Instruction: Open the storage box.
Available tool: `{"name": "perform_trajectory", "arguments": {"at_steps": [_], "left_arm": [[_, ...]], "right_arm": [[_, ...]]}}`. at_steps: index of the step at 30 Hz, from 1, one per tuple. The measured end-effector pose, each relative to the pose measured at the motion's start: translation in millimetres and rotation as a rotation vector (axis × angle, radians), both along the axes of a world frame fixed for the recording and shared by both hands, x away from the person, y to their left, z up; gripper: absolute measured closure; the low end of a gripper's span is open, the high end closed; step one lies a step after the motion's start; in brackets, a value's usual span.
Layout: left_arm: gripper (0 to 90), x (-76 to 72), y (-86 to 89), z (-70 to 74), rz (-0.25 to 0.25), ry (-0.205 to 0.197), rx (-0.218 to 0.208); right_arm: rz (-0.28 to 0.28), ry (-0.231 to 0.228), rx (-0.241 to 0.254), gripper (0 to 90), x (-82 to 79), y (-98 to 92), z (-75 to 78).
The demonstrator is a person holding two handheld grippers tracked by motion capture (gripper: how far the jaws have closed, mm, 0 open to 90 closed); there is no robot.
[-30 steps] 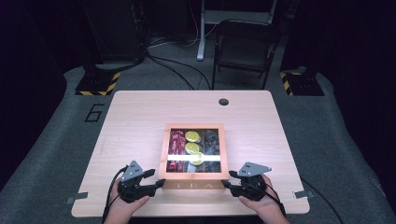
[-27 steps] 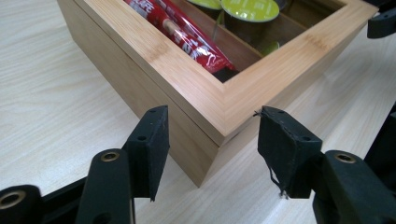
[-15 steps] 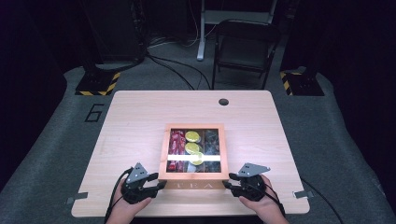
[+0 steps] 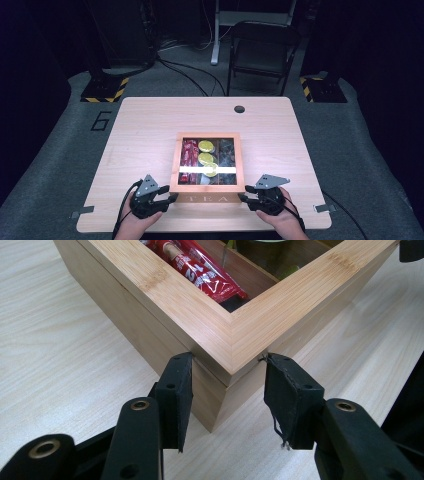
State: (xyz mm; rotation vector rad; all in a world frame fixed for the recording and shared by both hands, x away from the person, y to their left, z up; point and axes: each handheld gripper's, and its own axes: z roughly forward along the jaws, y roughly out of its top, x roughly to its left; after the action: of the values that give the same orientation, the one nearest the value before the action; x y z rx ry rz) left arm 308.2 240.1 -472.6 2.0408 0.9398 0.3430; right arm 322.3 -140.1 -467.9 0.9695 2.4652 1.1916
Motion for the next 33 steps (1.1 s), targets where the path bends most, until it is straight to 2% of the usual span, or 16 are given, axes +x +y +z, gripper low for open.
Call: {"name": "perform_trajectory", "arguments": {"at_steps": [3,5,6,9,11,19,24,28,33], "left_arm": [[55.3,-0.3,0.2,0.6,0.002,0.000,-0.005],[55.7,-0.3,0.8,1.7,-0.005,0.001,-0.006],[56.0,-0.8,0.1,1.6,0.002,-0.006,-0.013],[60.4,-2.0,-0.6,4.0,-0.005,-0.026,0.007],[60.8,-1.4,-1.1,4.0,0.010,-0.039,-0.007],[60.5,-0.5,-0.8,6.3,0.007,-0.039,-0.019],[59.5,0.3,-1.1,11.5,0.015,-0.045,-0.032],[58.4,1.3,-0.9,18.3,0.015,-0.052,-0.026],[55.7,2.5,-1.4,28.0,0.022,-0.066,-0.017]], "right_arm": [[-0.002,-0.010,0.015,58.6,0.3,0.3,0.1],[0.005,-0.009,0.006,58.6,0.3,-0.8,1.6],[0.002,-0.008,0.010,58.6,0.0,-0.6,2.1],[-0.002,-0.022,0.024,58.5,-0.6,-1.3,4.0],[-0.004,-0.030,0.026,59.0,-1.4,-1.2,5.8],[-0.004,-0.043,0.033,60.2,-0.8,-0.6,7.6],[-0.006,-0.054,0.047,59.5,-0.3,-1.4,10.8],[-0.019,-0.055,0.061,58.8,-0.4,-0.8,15.9],[-0.025,-0.077,0.052,58.7,0.5,-0.4,24.2]]}}
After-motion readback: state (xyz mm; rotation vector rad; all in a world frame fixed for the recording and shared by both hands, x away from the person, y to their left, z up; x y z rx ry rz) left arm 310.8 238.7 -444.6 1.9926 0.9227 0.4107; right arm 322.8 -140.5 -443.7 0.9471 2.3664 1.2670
